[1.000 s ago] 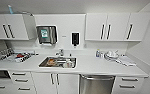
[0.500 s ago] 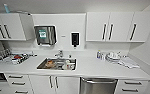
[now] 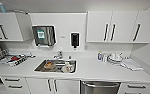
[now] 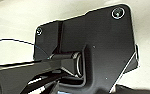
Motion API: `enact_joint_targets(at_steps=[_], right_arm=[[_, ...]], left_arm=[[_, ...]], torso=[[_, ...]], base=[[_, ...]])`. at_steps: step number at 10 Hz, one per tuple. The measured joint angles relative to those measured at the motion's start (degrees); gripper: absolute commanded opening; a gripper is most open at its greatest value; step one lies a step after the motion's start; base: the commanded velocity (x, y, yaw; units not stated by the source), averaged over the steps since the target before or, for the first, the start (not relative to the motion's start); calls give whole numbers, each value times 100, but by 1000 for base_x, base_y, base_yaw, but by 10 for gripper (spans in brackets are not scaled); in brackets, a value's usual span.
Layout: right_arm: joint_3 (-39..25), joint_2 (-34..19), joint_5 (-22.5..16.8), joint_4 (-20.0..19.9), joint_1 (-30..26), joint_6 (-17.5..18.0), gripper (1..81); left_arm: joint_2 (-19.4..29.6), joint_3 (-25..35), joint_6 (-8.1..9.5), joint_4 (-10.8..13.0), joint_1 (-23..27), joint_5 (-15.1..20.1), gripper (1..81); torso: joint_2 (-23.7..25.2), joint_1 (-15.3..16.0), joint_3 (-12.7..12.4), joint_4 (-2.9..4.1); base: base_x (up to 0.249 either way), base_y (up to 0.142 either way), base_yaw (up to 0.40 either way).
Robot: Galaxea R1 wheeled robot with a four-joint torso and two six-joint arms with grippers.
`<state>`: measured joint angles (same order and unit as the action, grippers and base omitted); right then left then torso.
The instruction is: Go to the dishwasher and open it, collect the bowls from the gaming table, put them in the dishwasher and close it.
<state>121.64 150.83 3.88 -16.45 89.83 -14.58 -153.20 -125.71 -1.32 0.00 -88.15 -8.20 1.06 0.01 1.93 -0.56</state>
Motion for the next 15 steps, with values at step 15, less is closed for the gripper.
enact_joint_targets(at_steps=[15], right_arm=[[-618, -411, 0, -1, 0, 4, 811]], left_arm=[[472, 614, 28, 0, -30, -45, 811]], torso=[[-2, 2, 0, 0]], base=[[43, 0, 0]])
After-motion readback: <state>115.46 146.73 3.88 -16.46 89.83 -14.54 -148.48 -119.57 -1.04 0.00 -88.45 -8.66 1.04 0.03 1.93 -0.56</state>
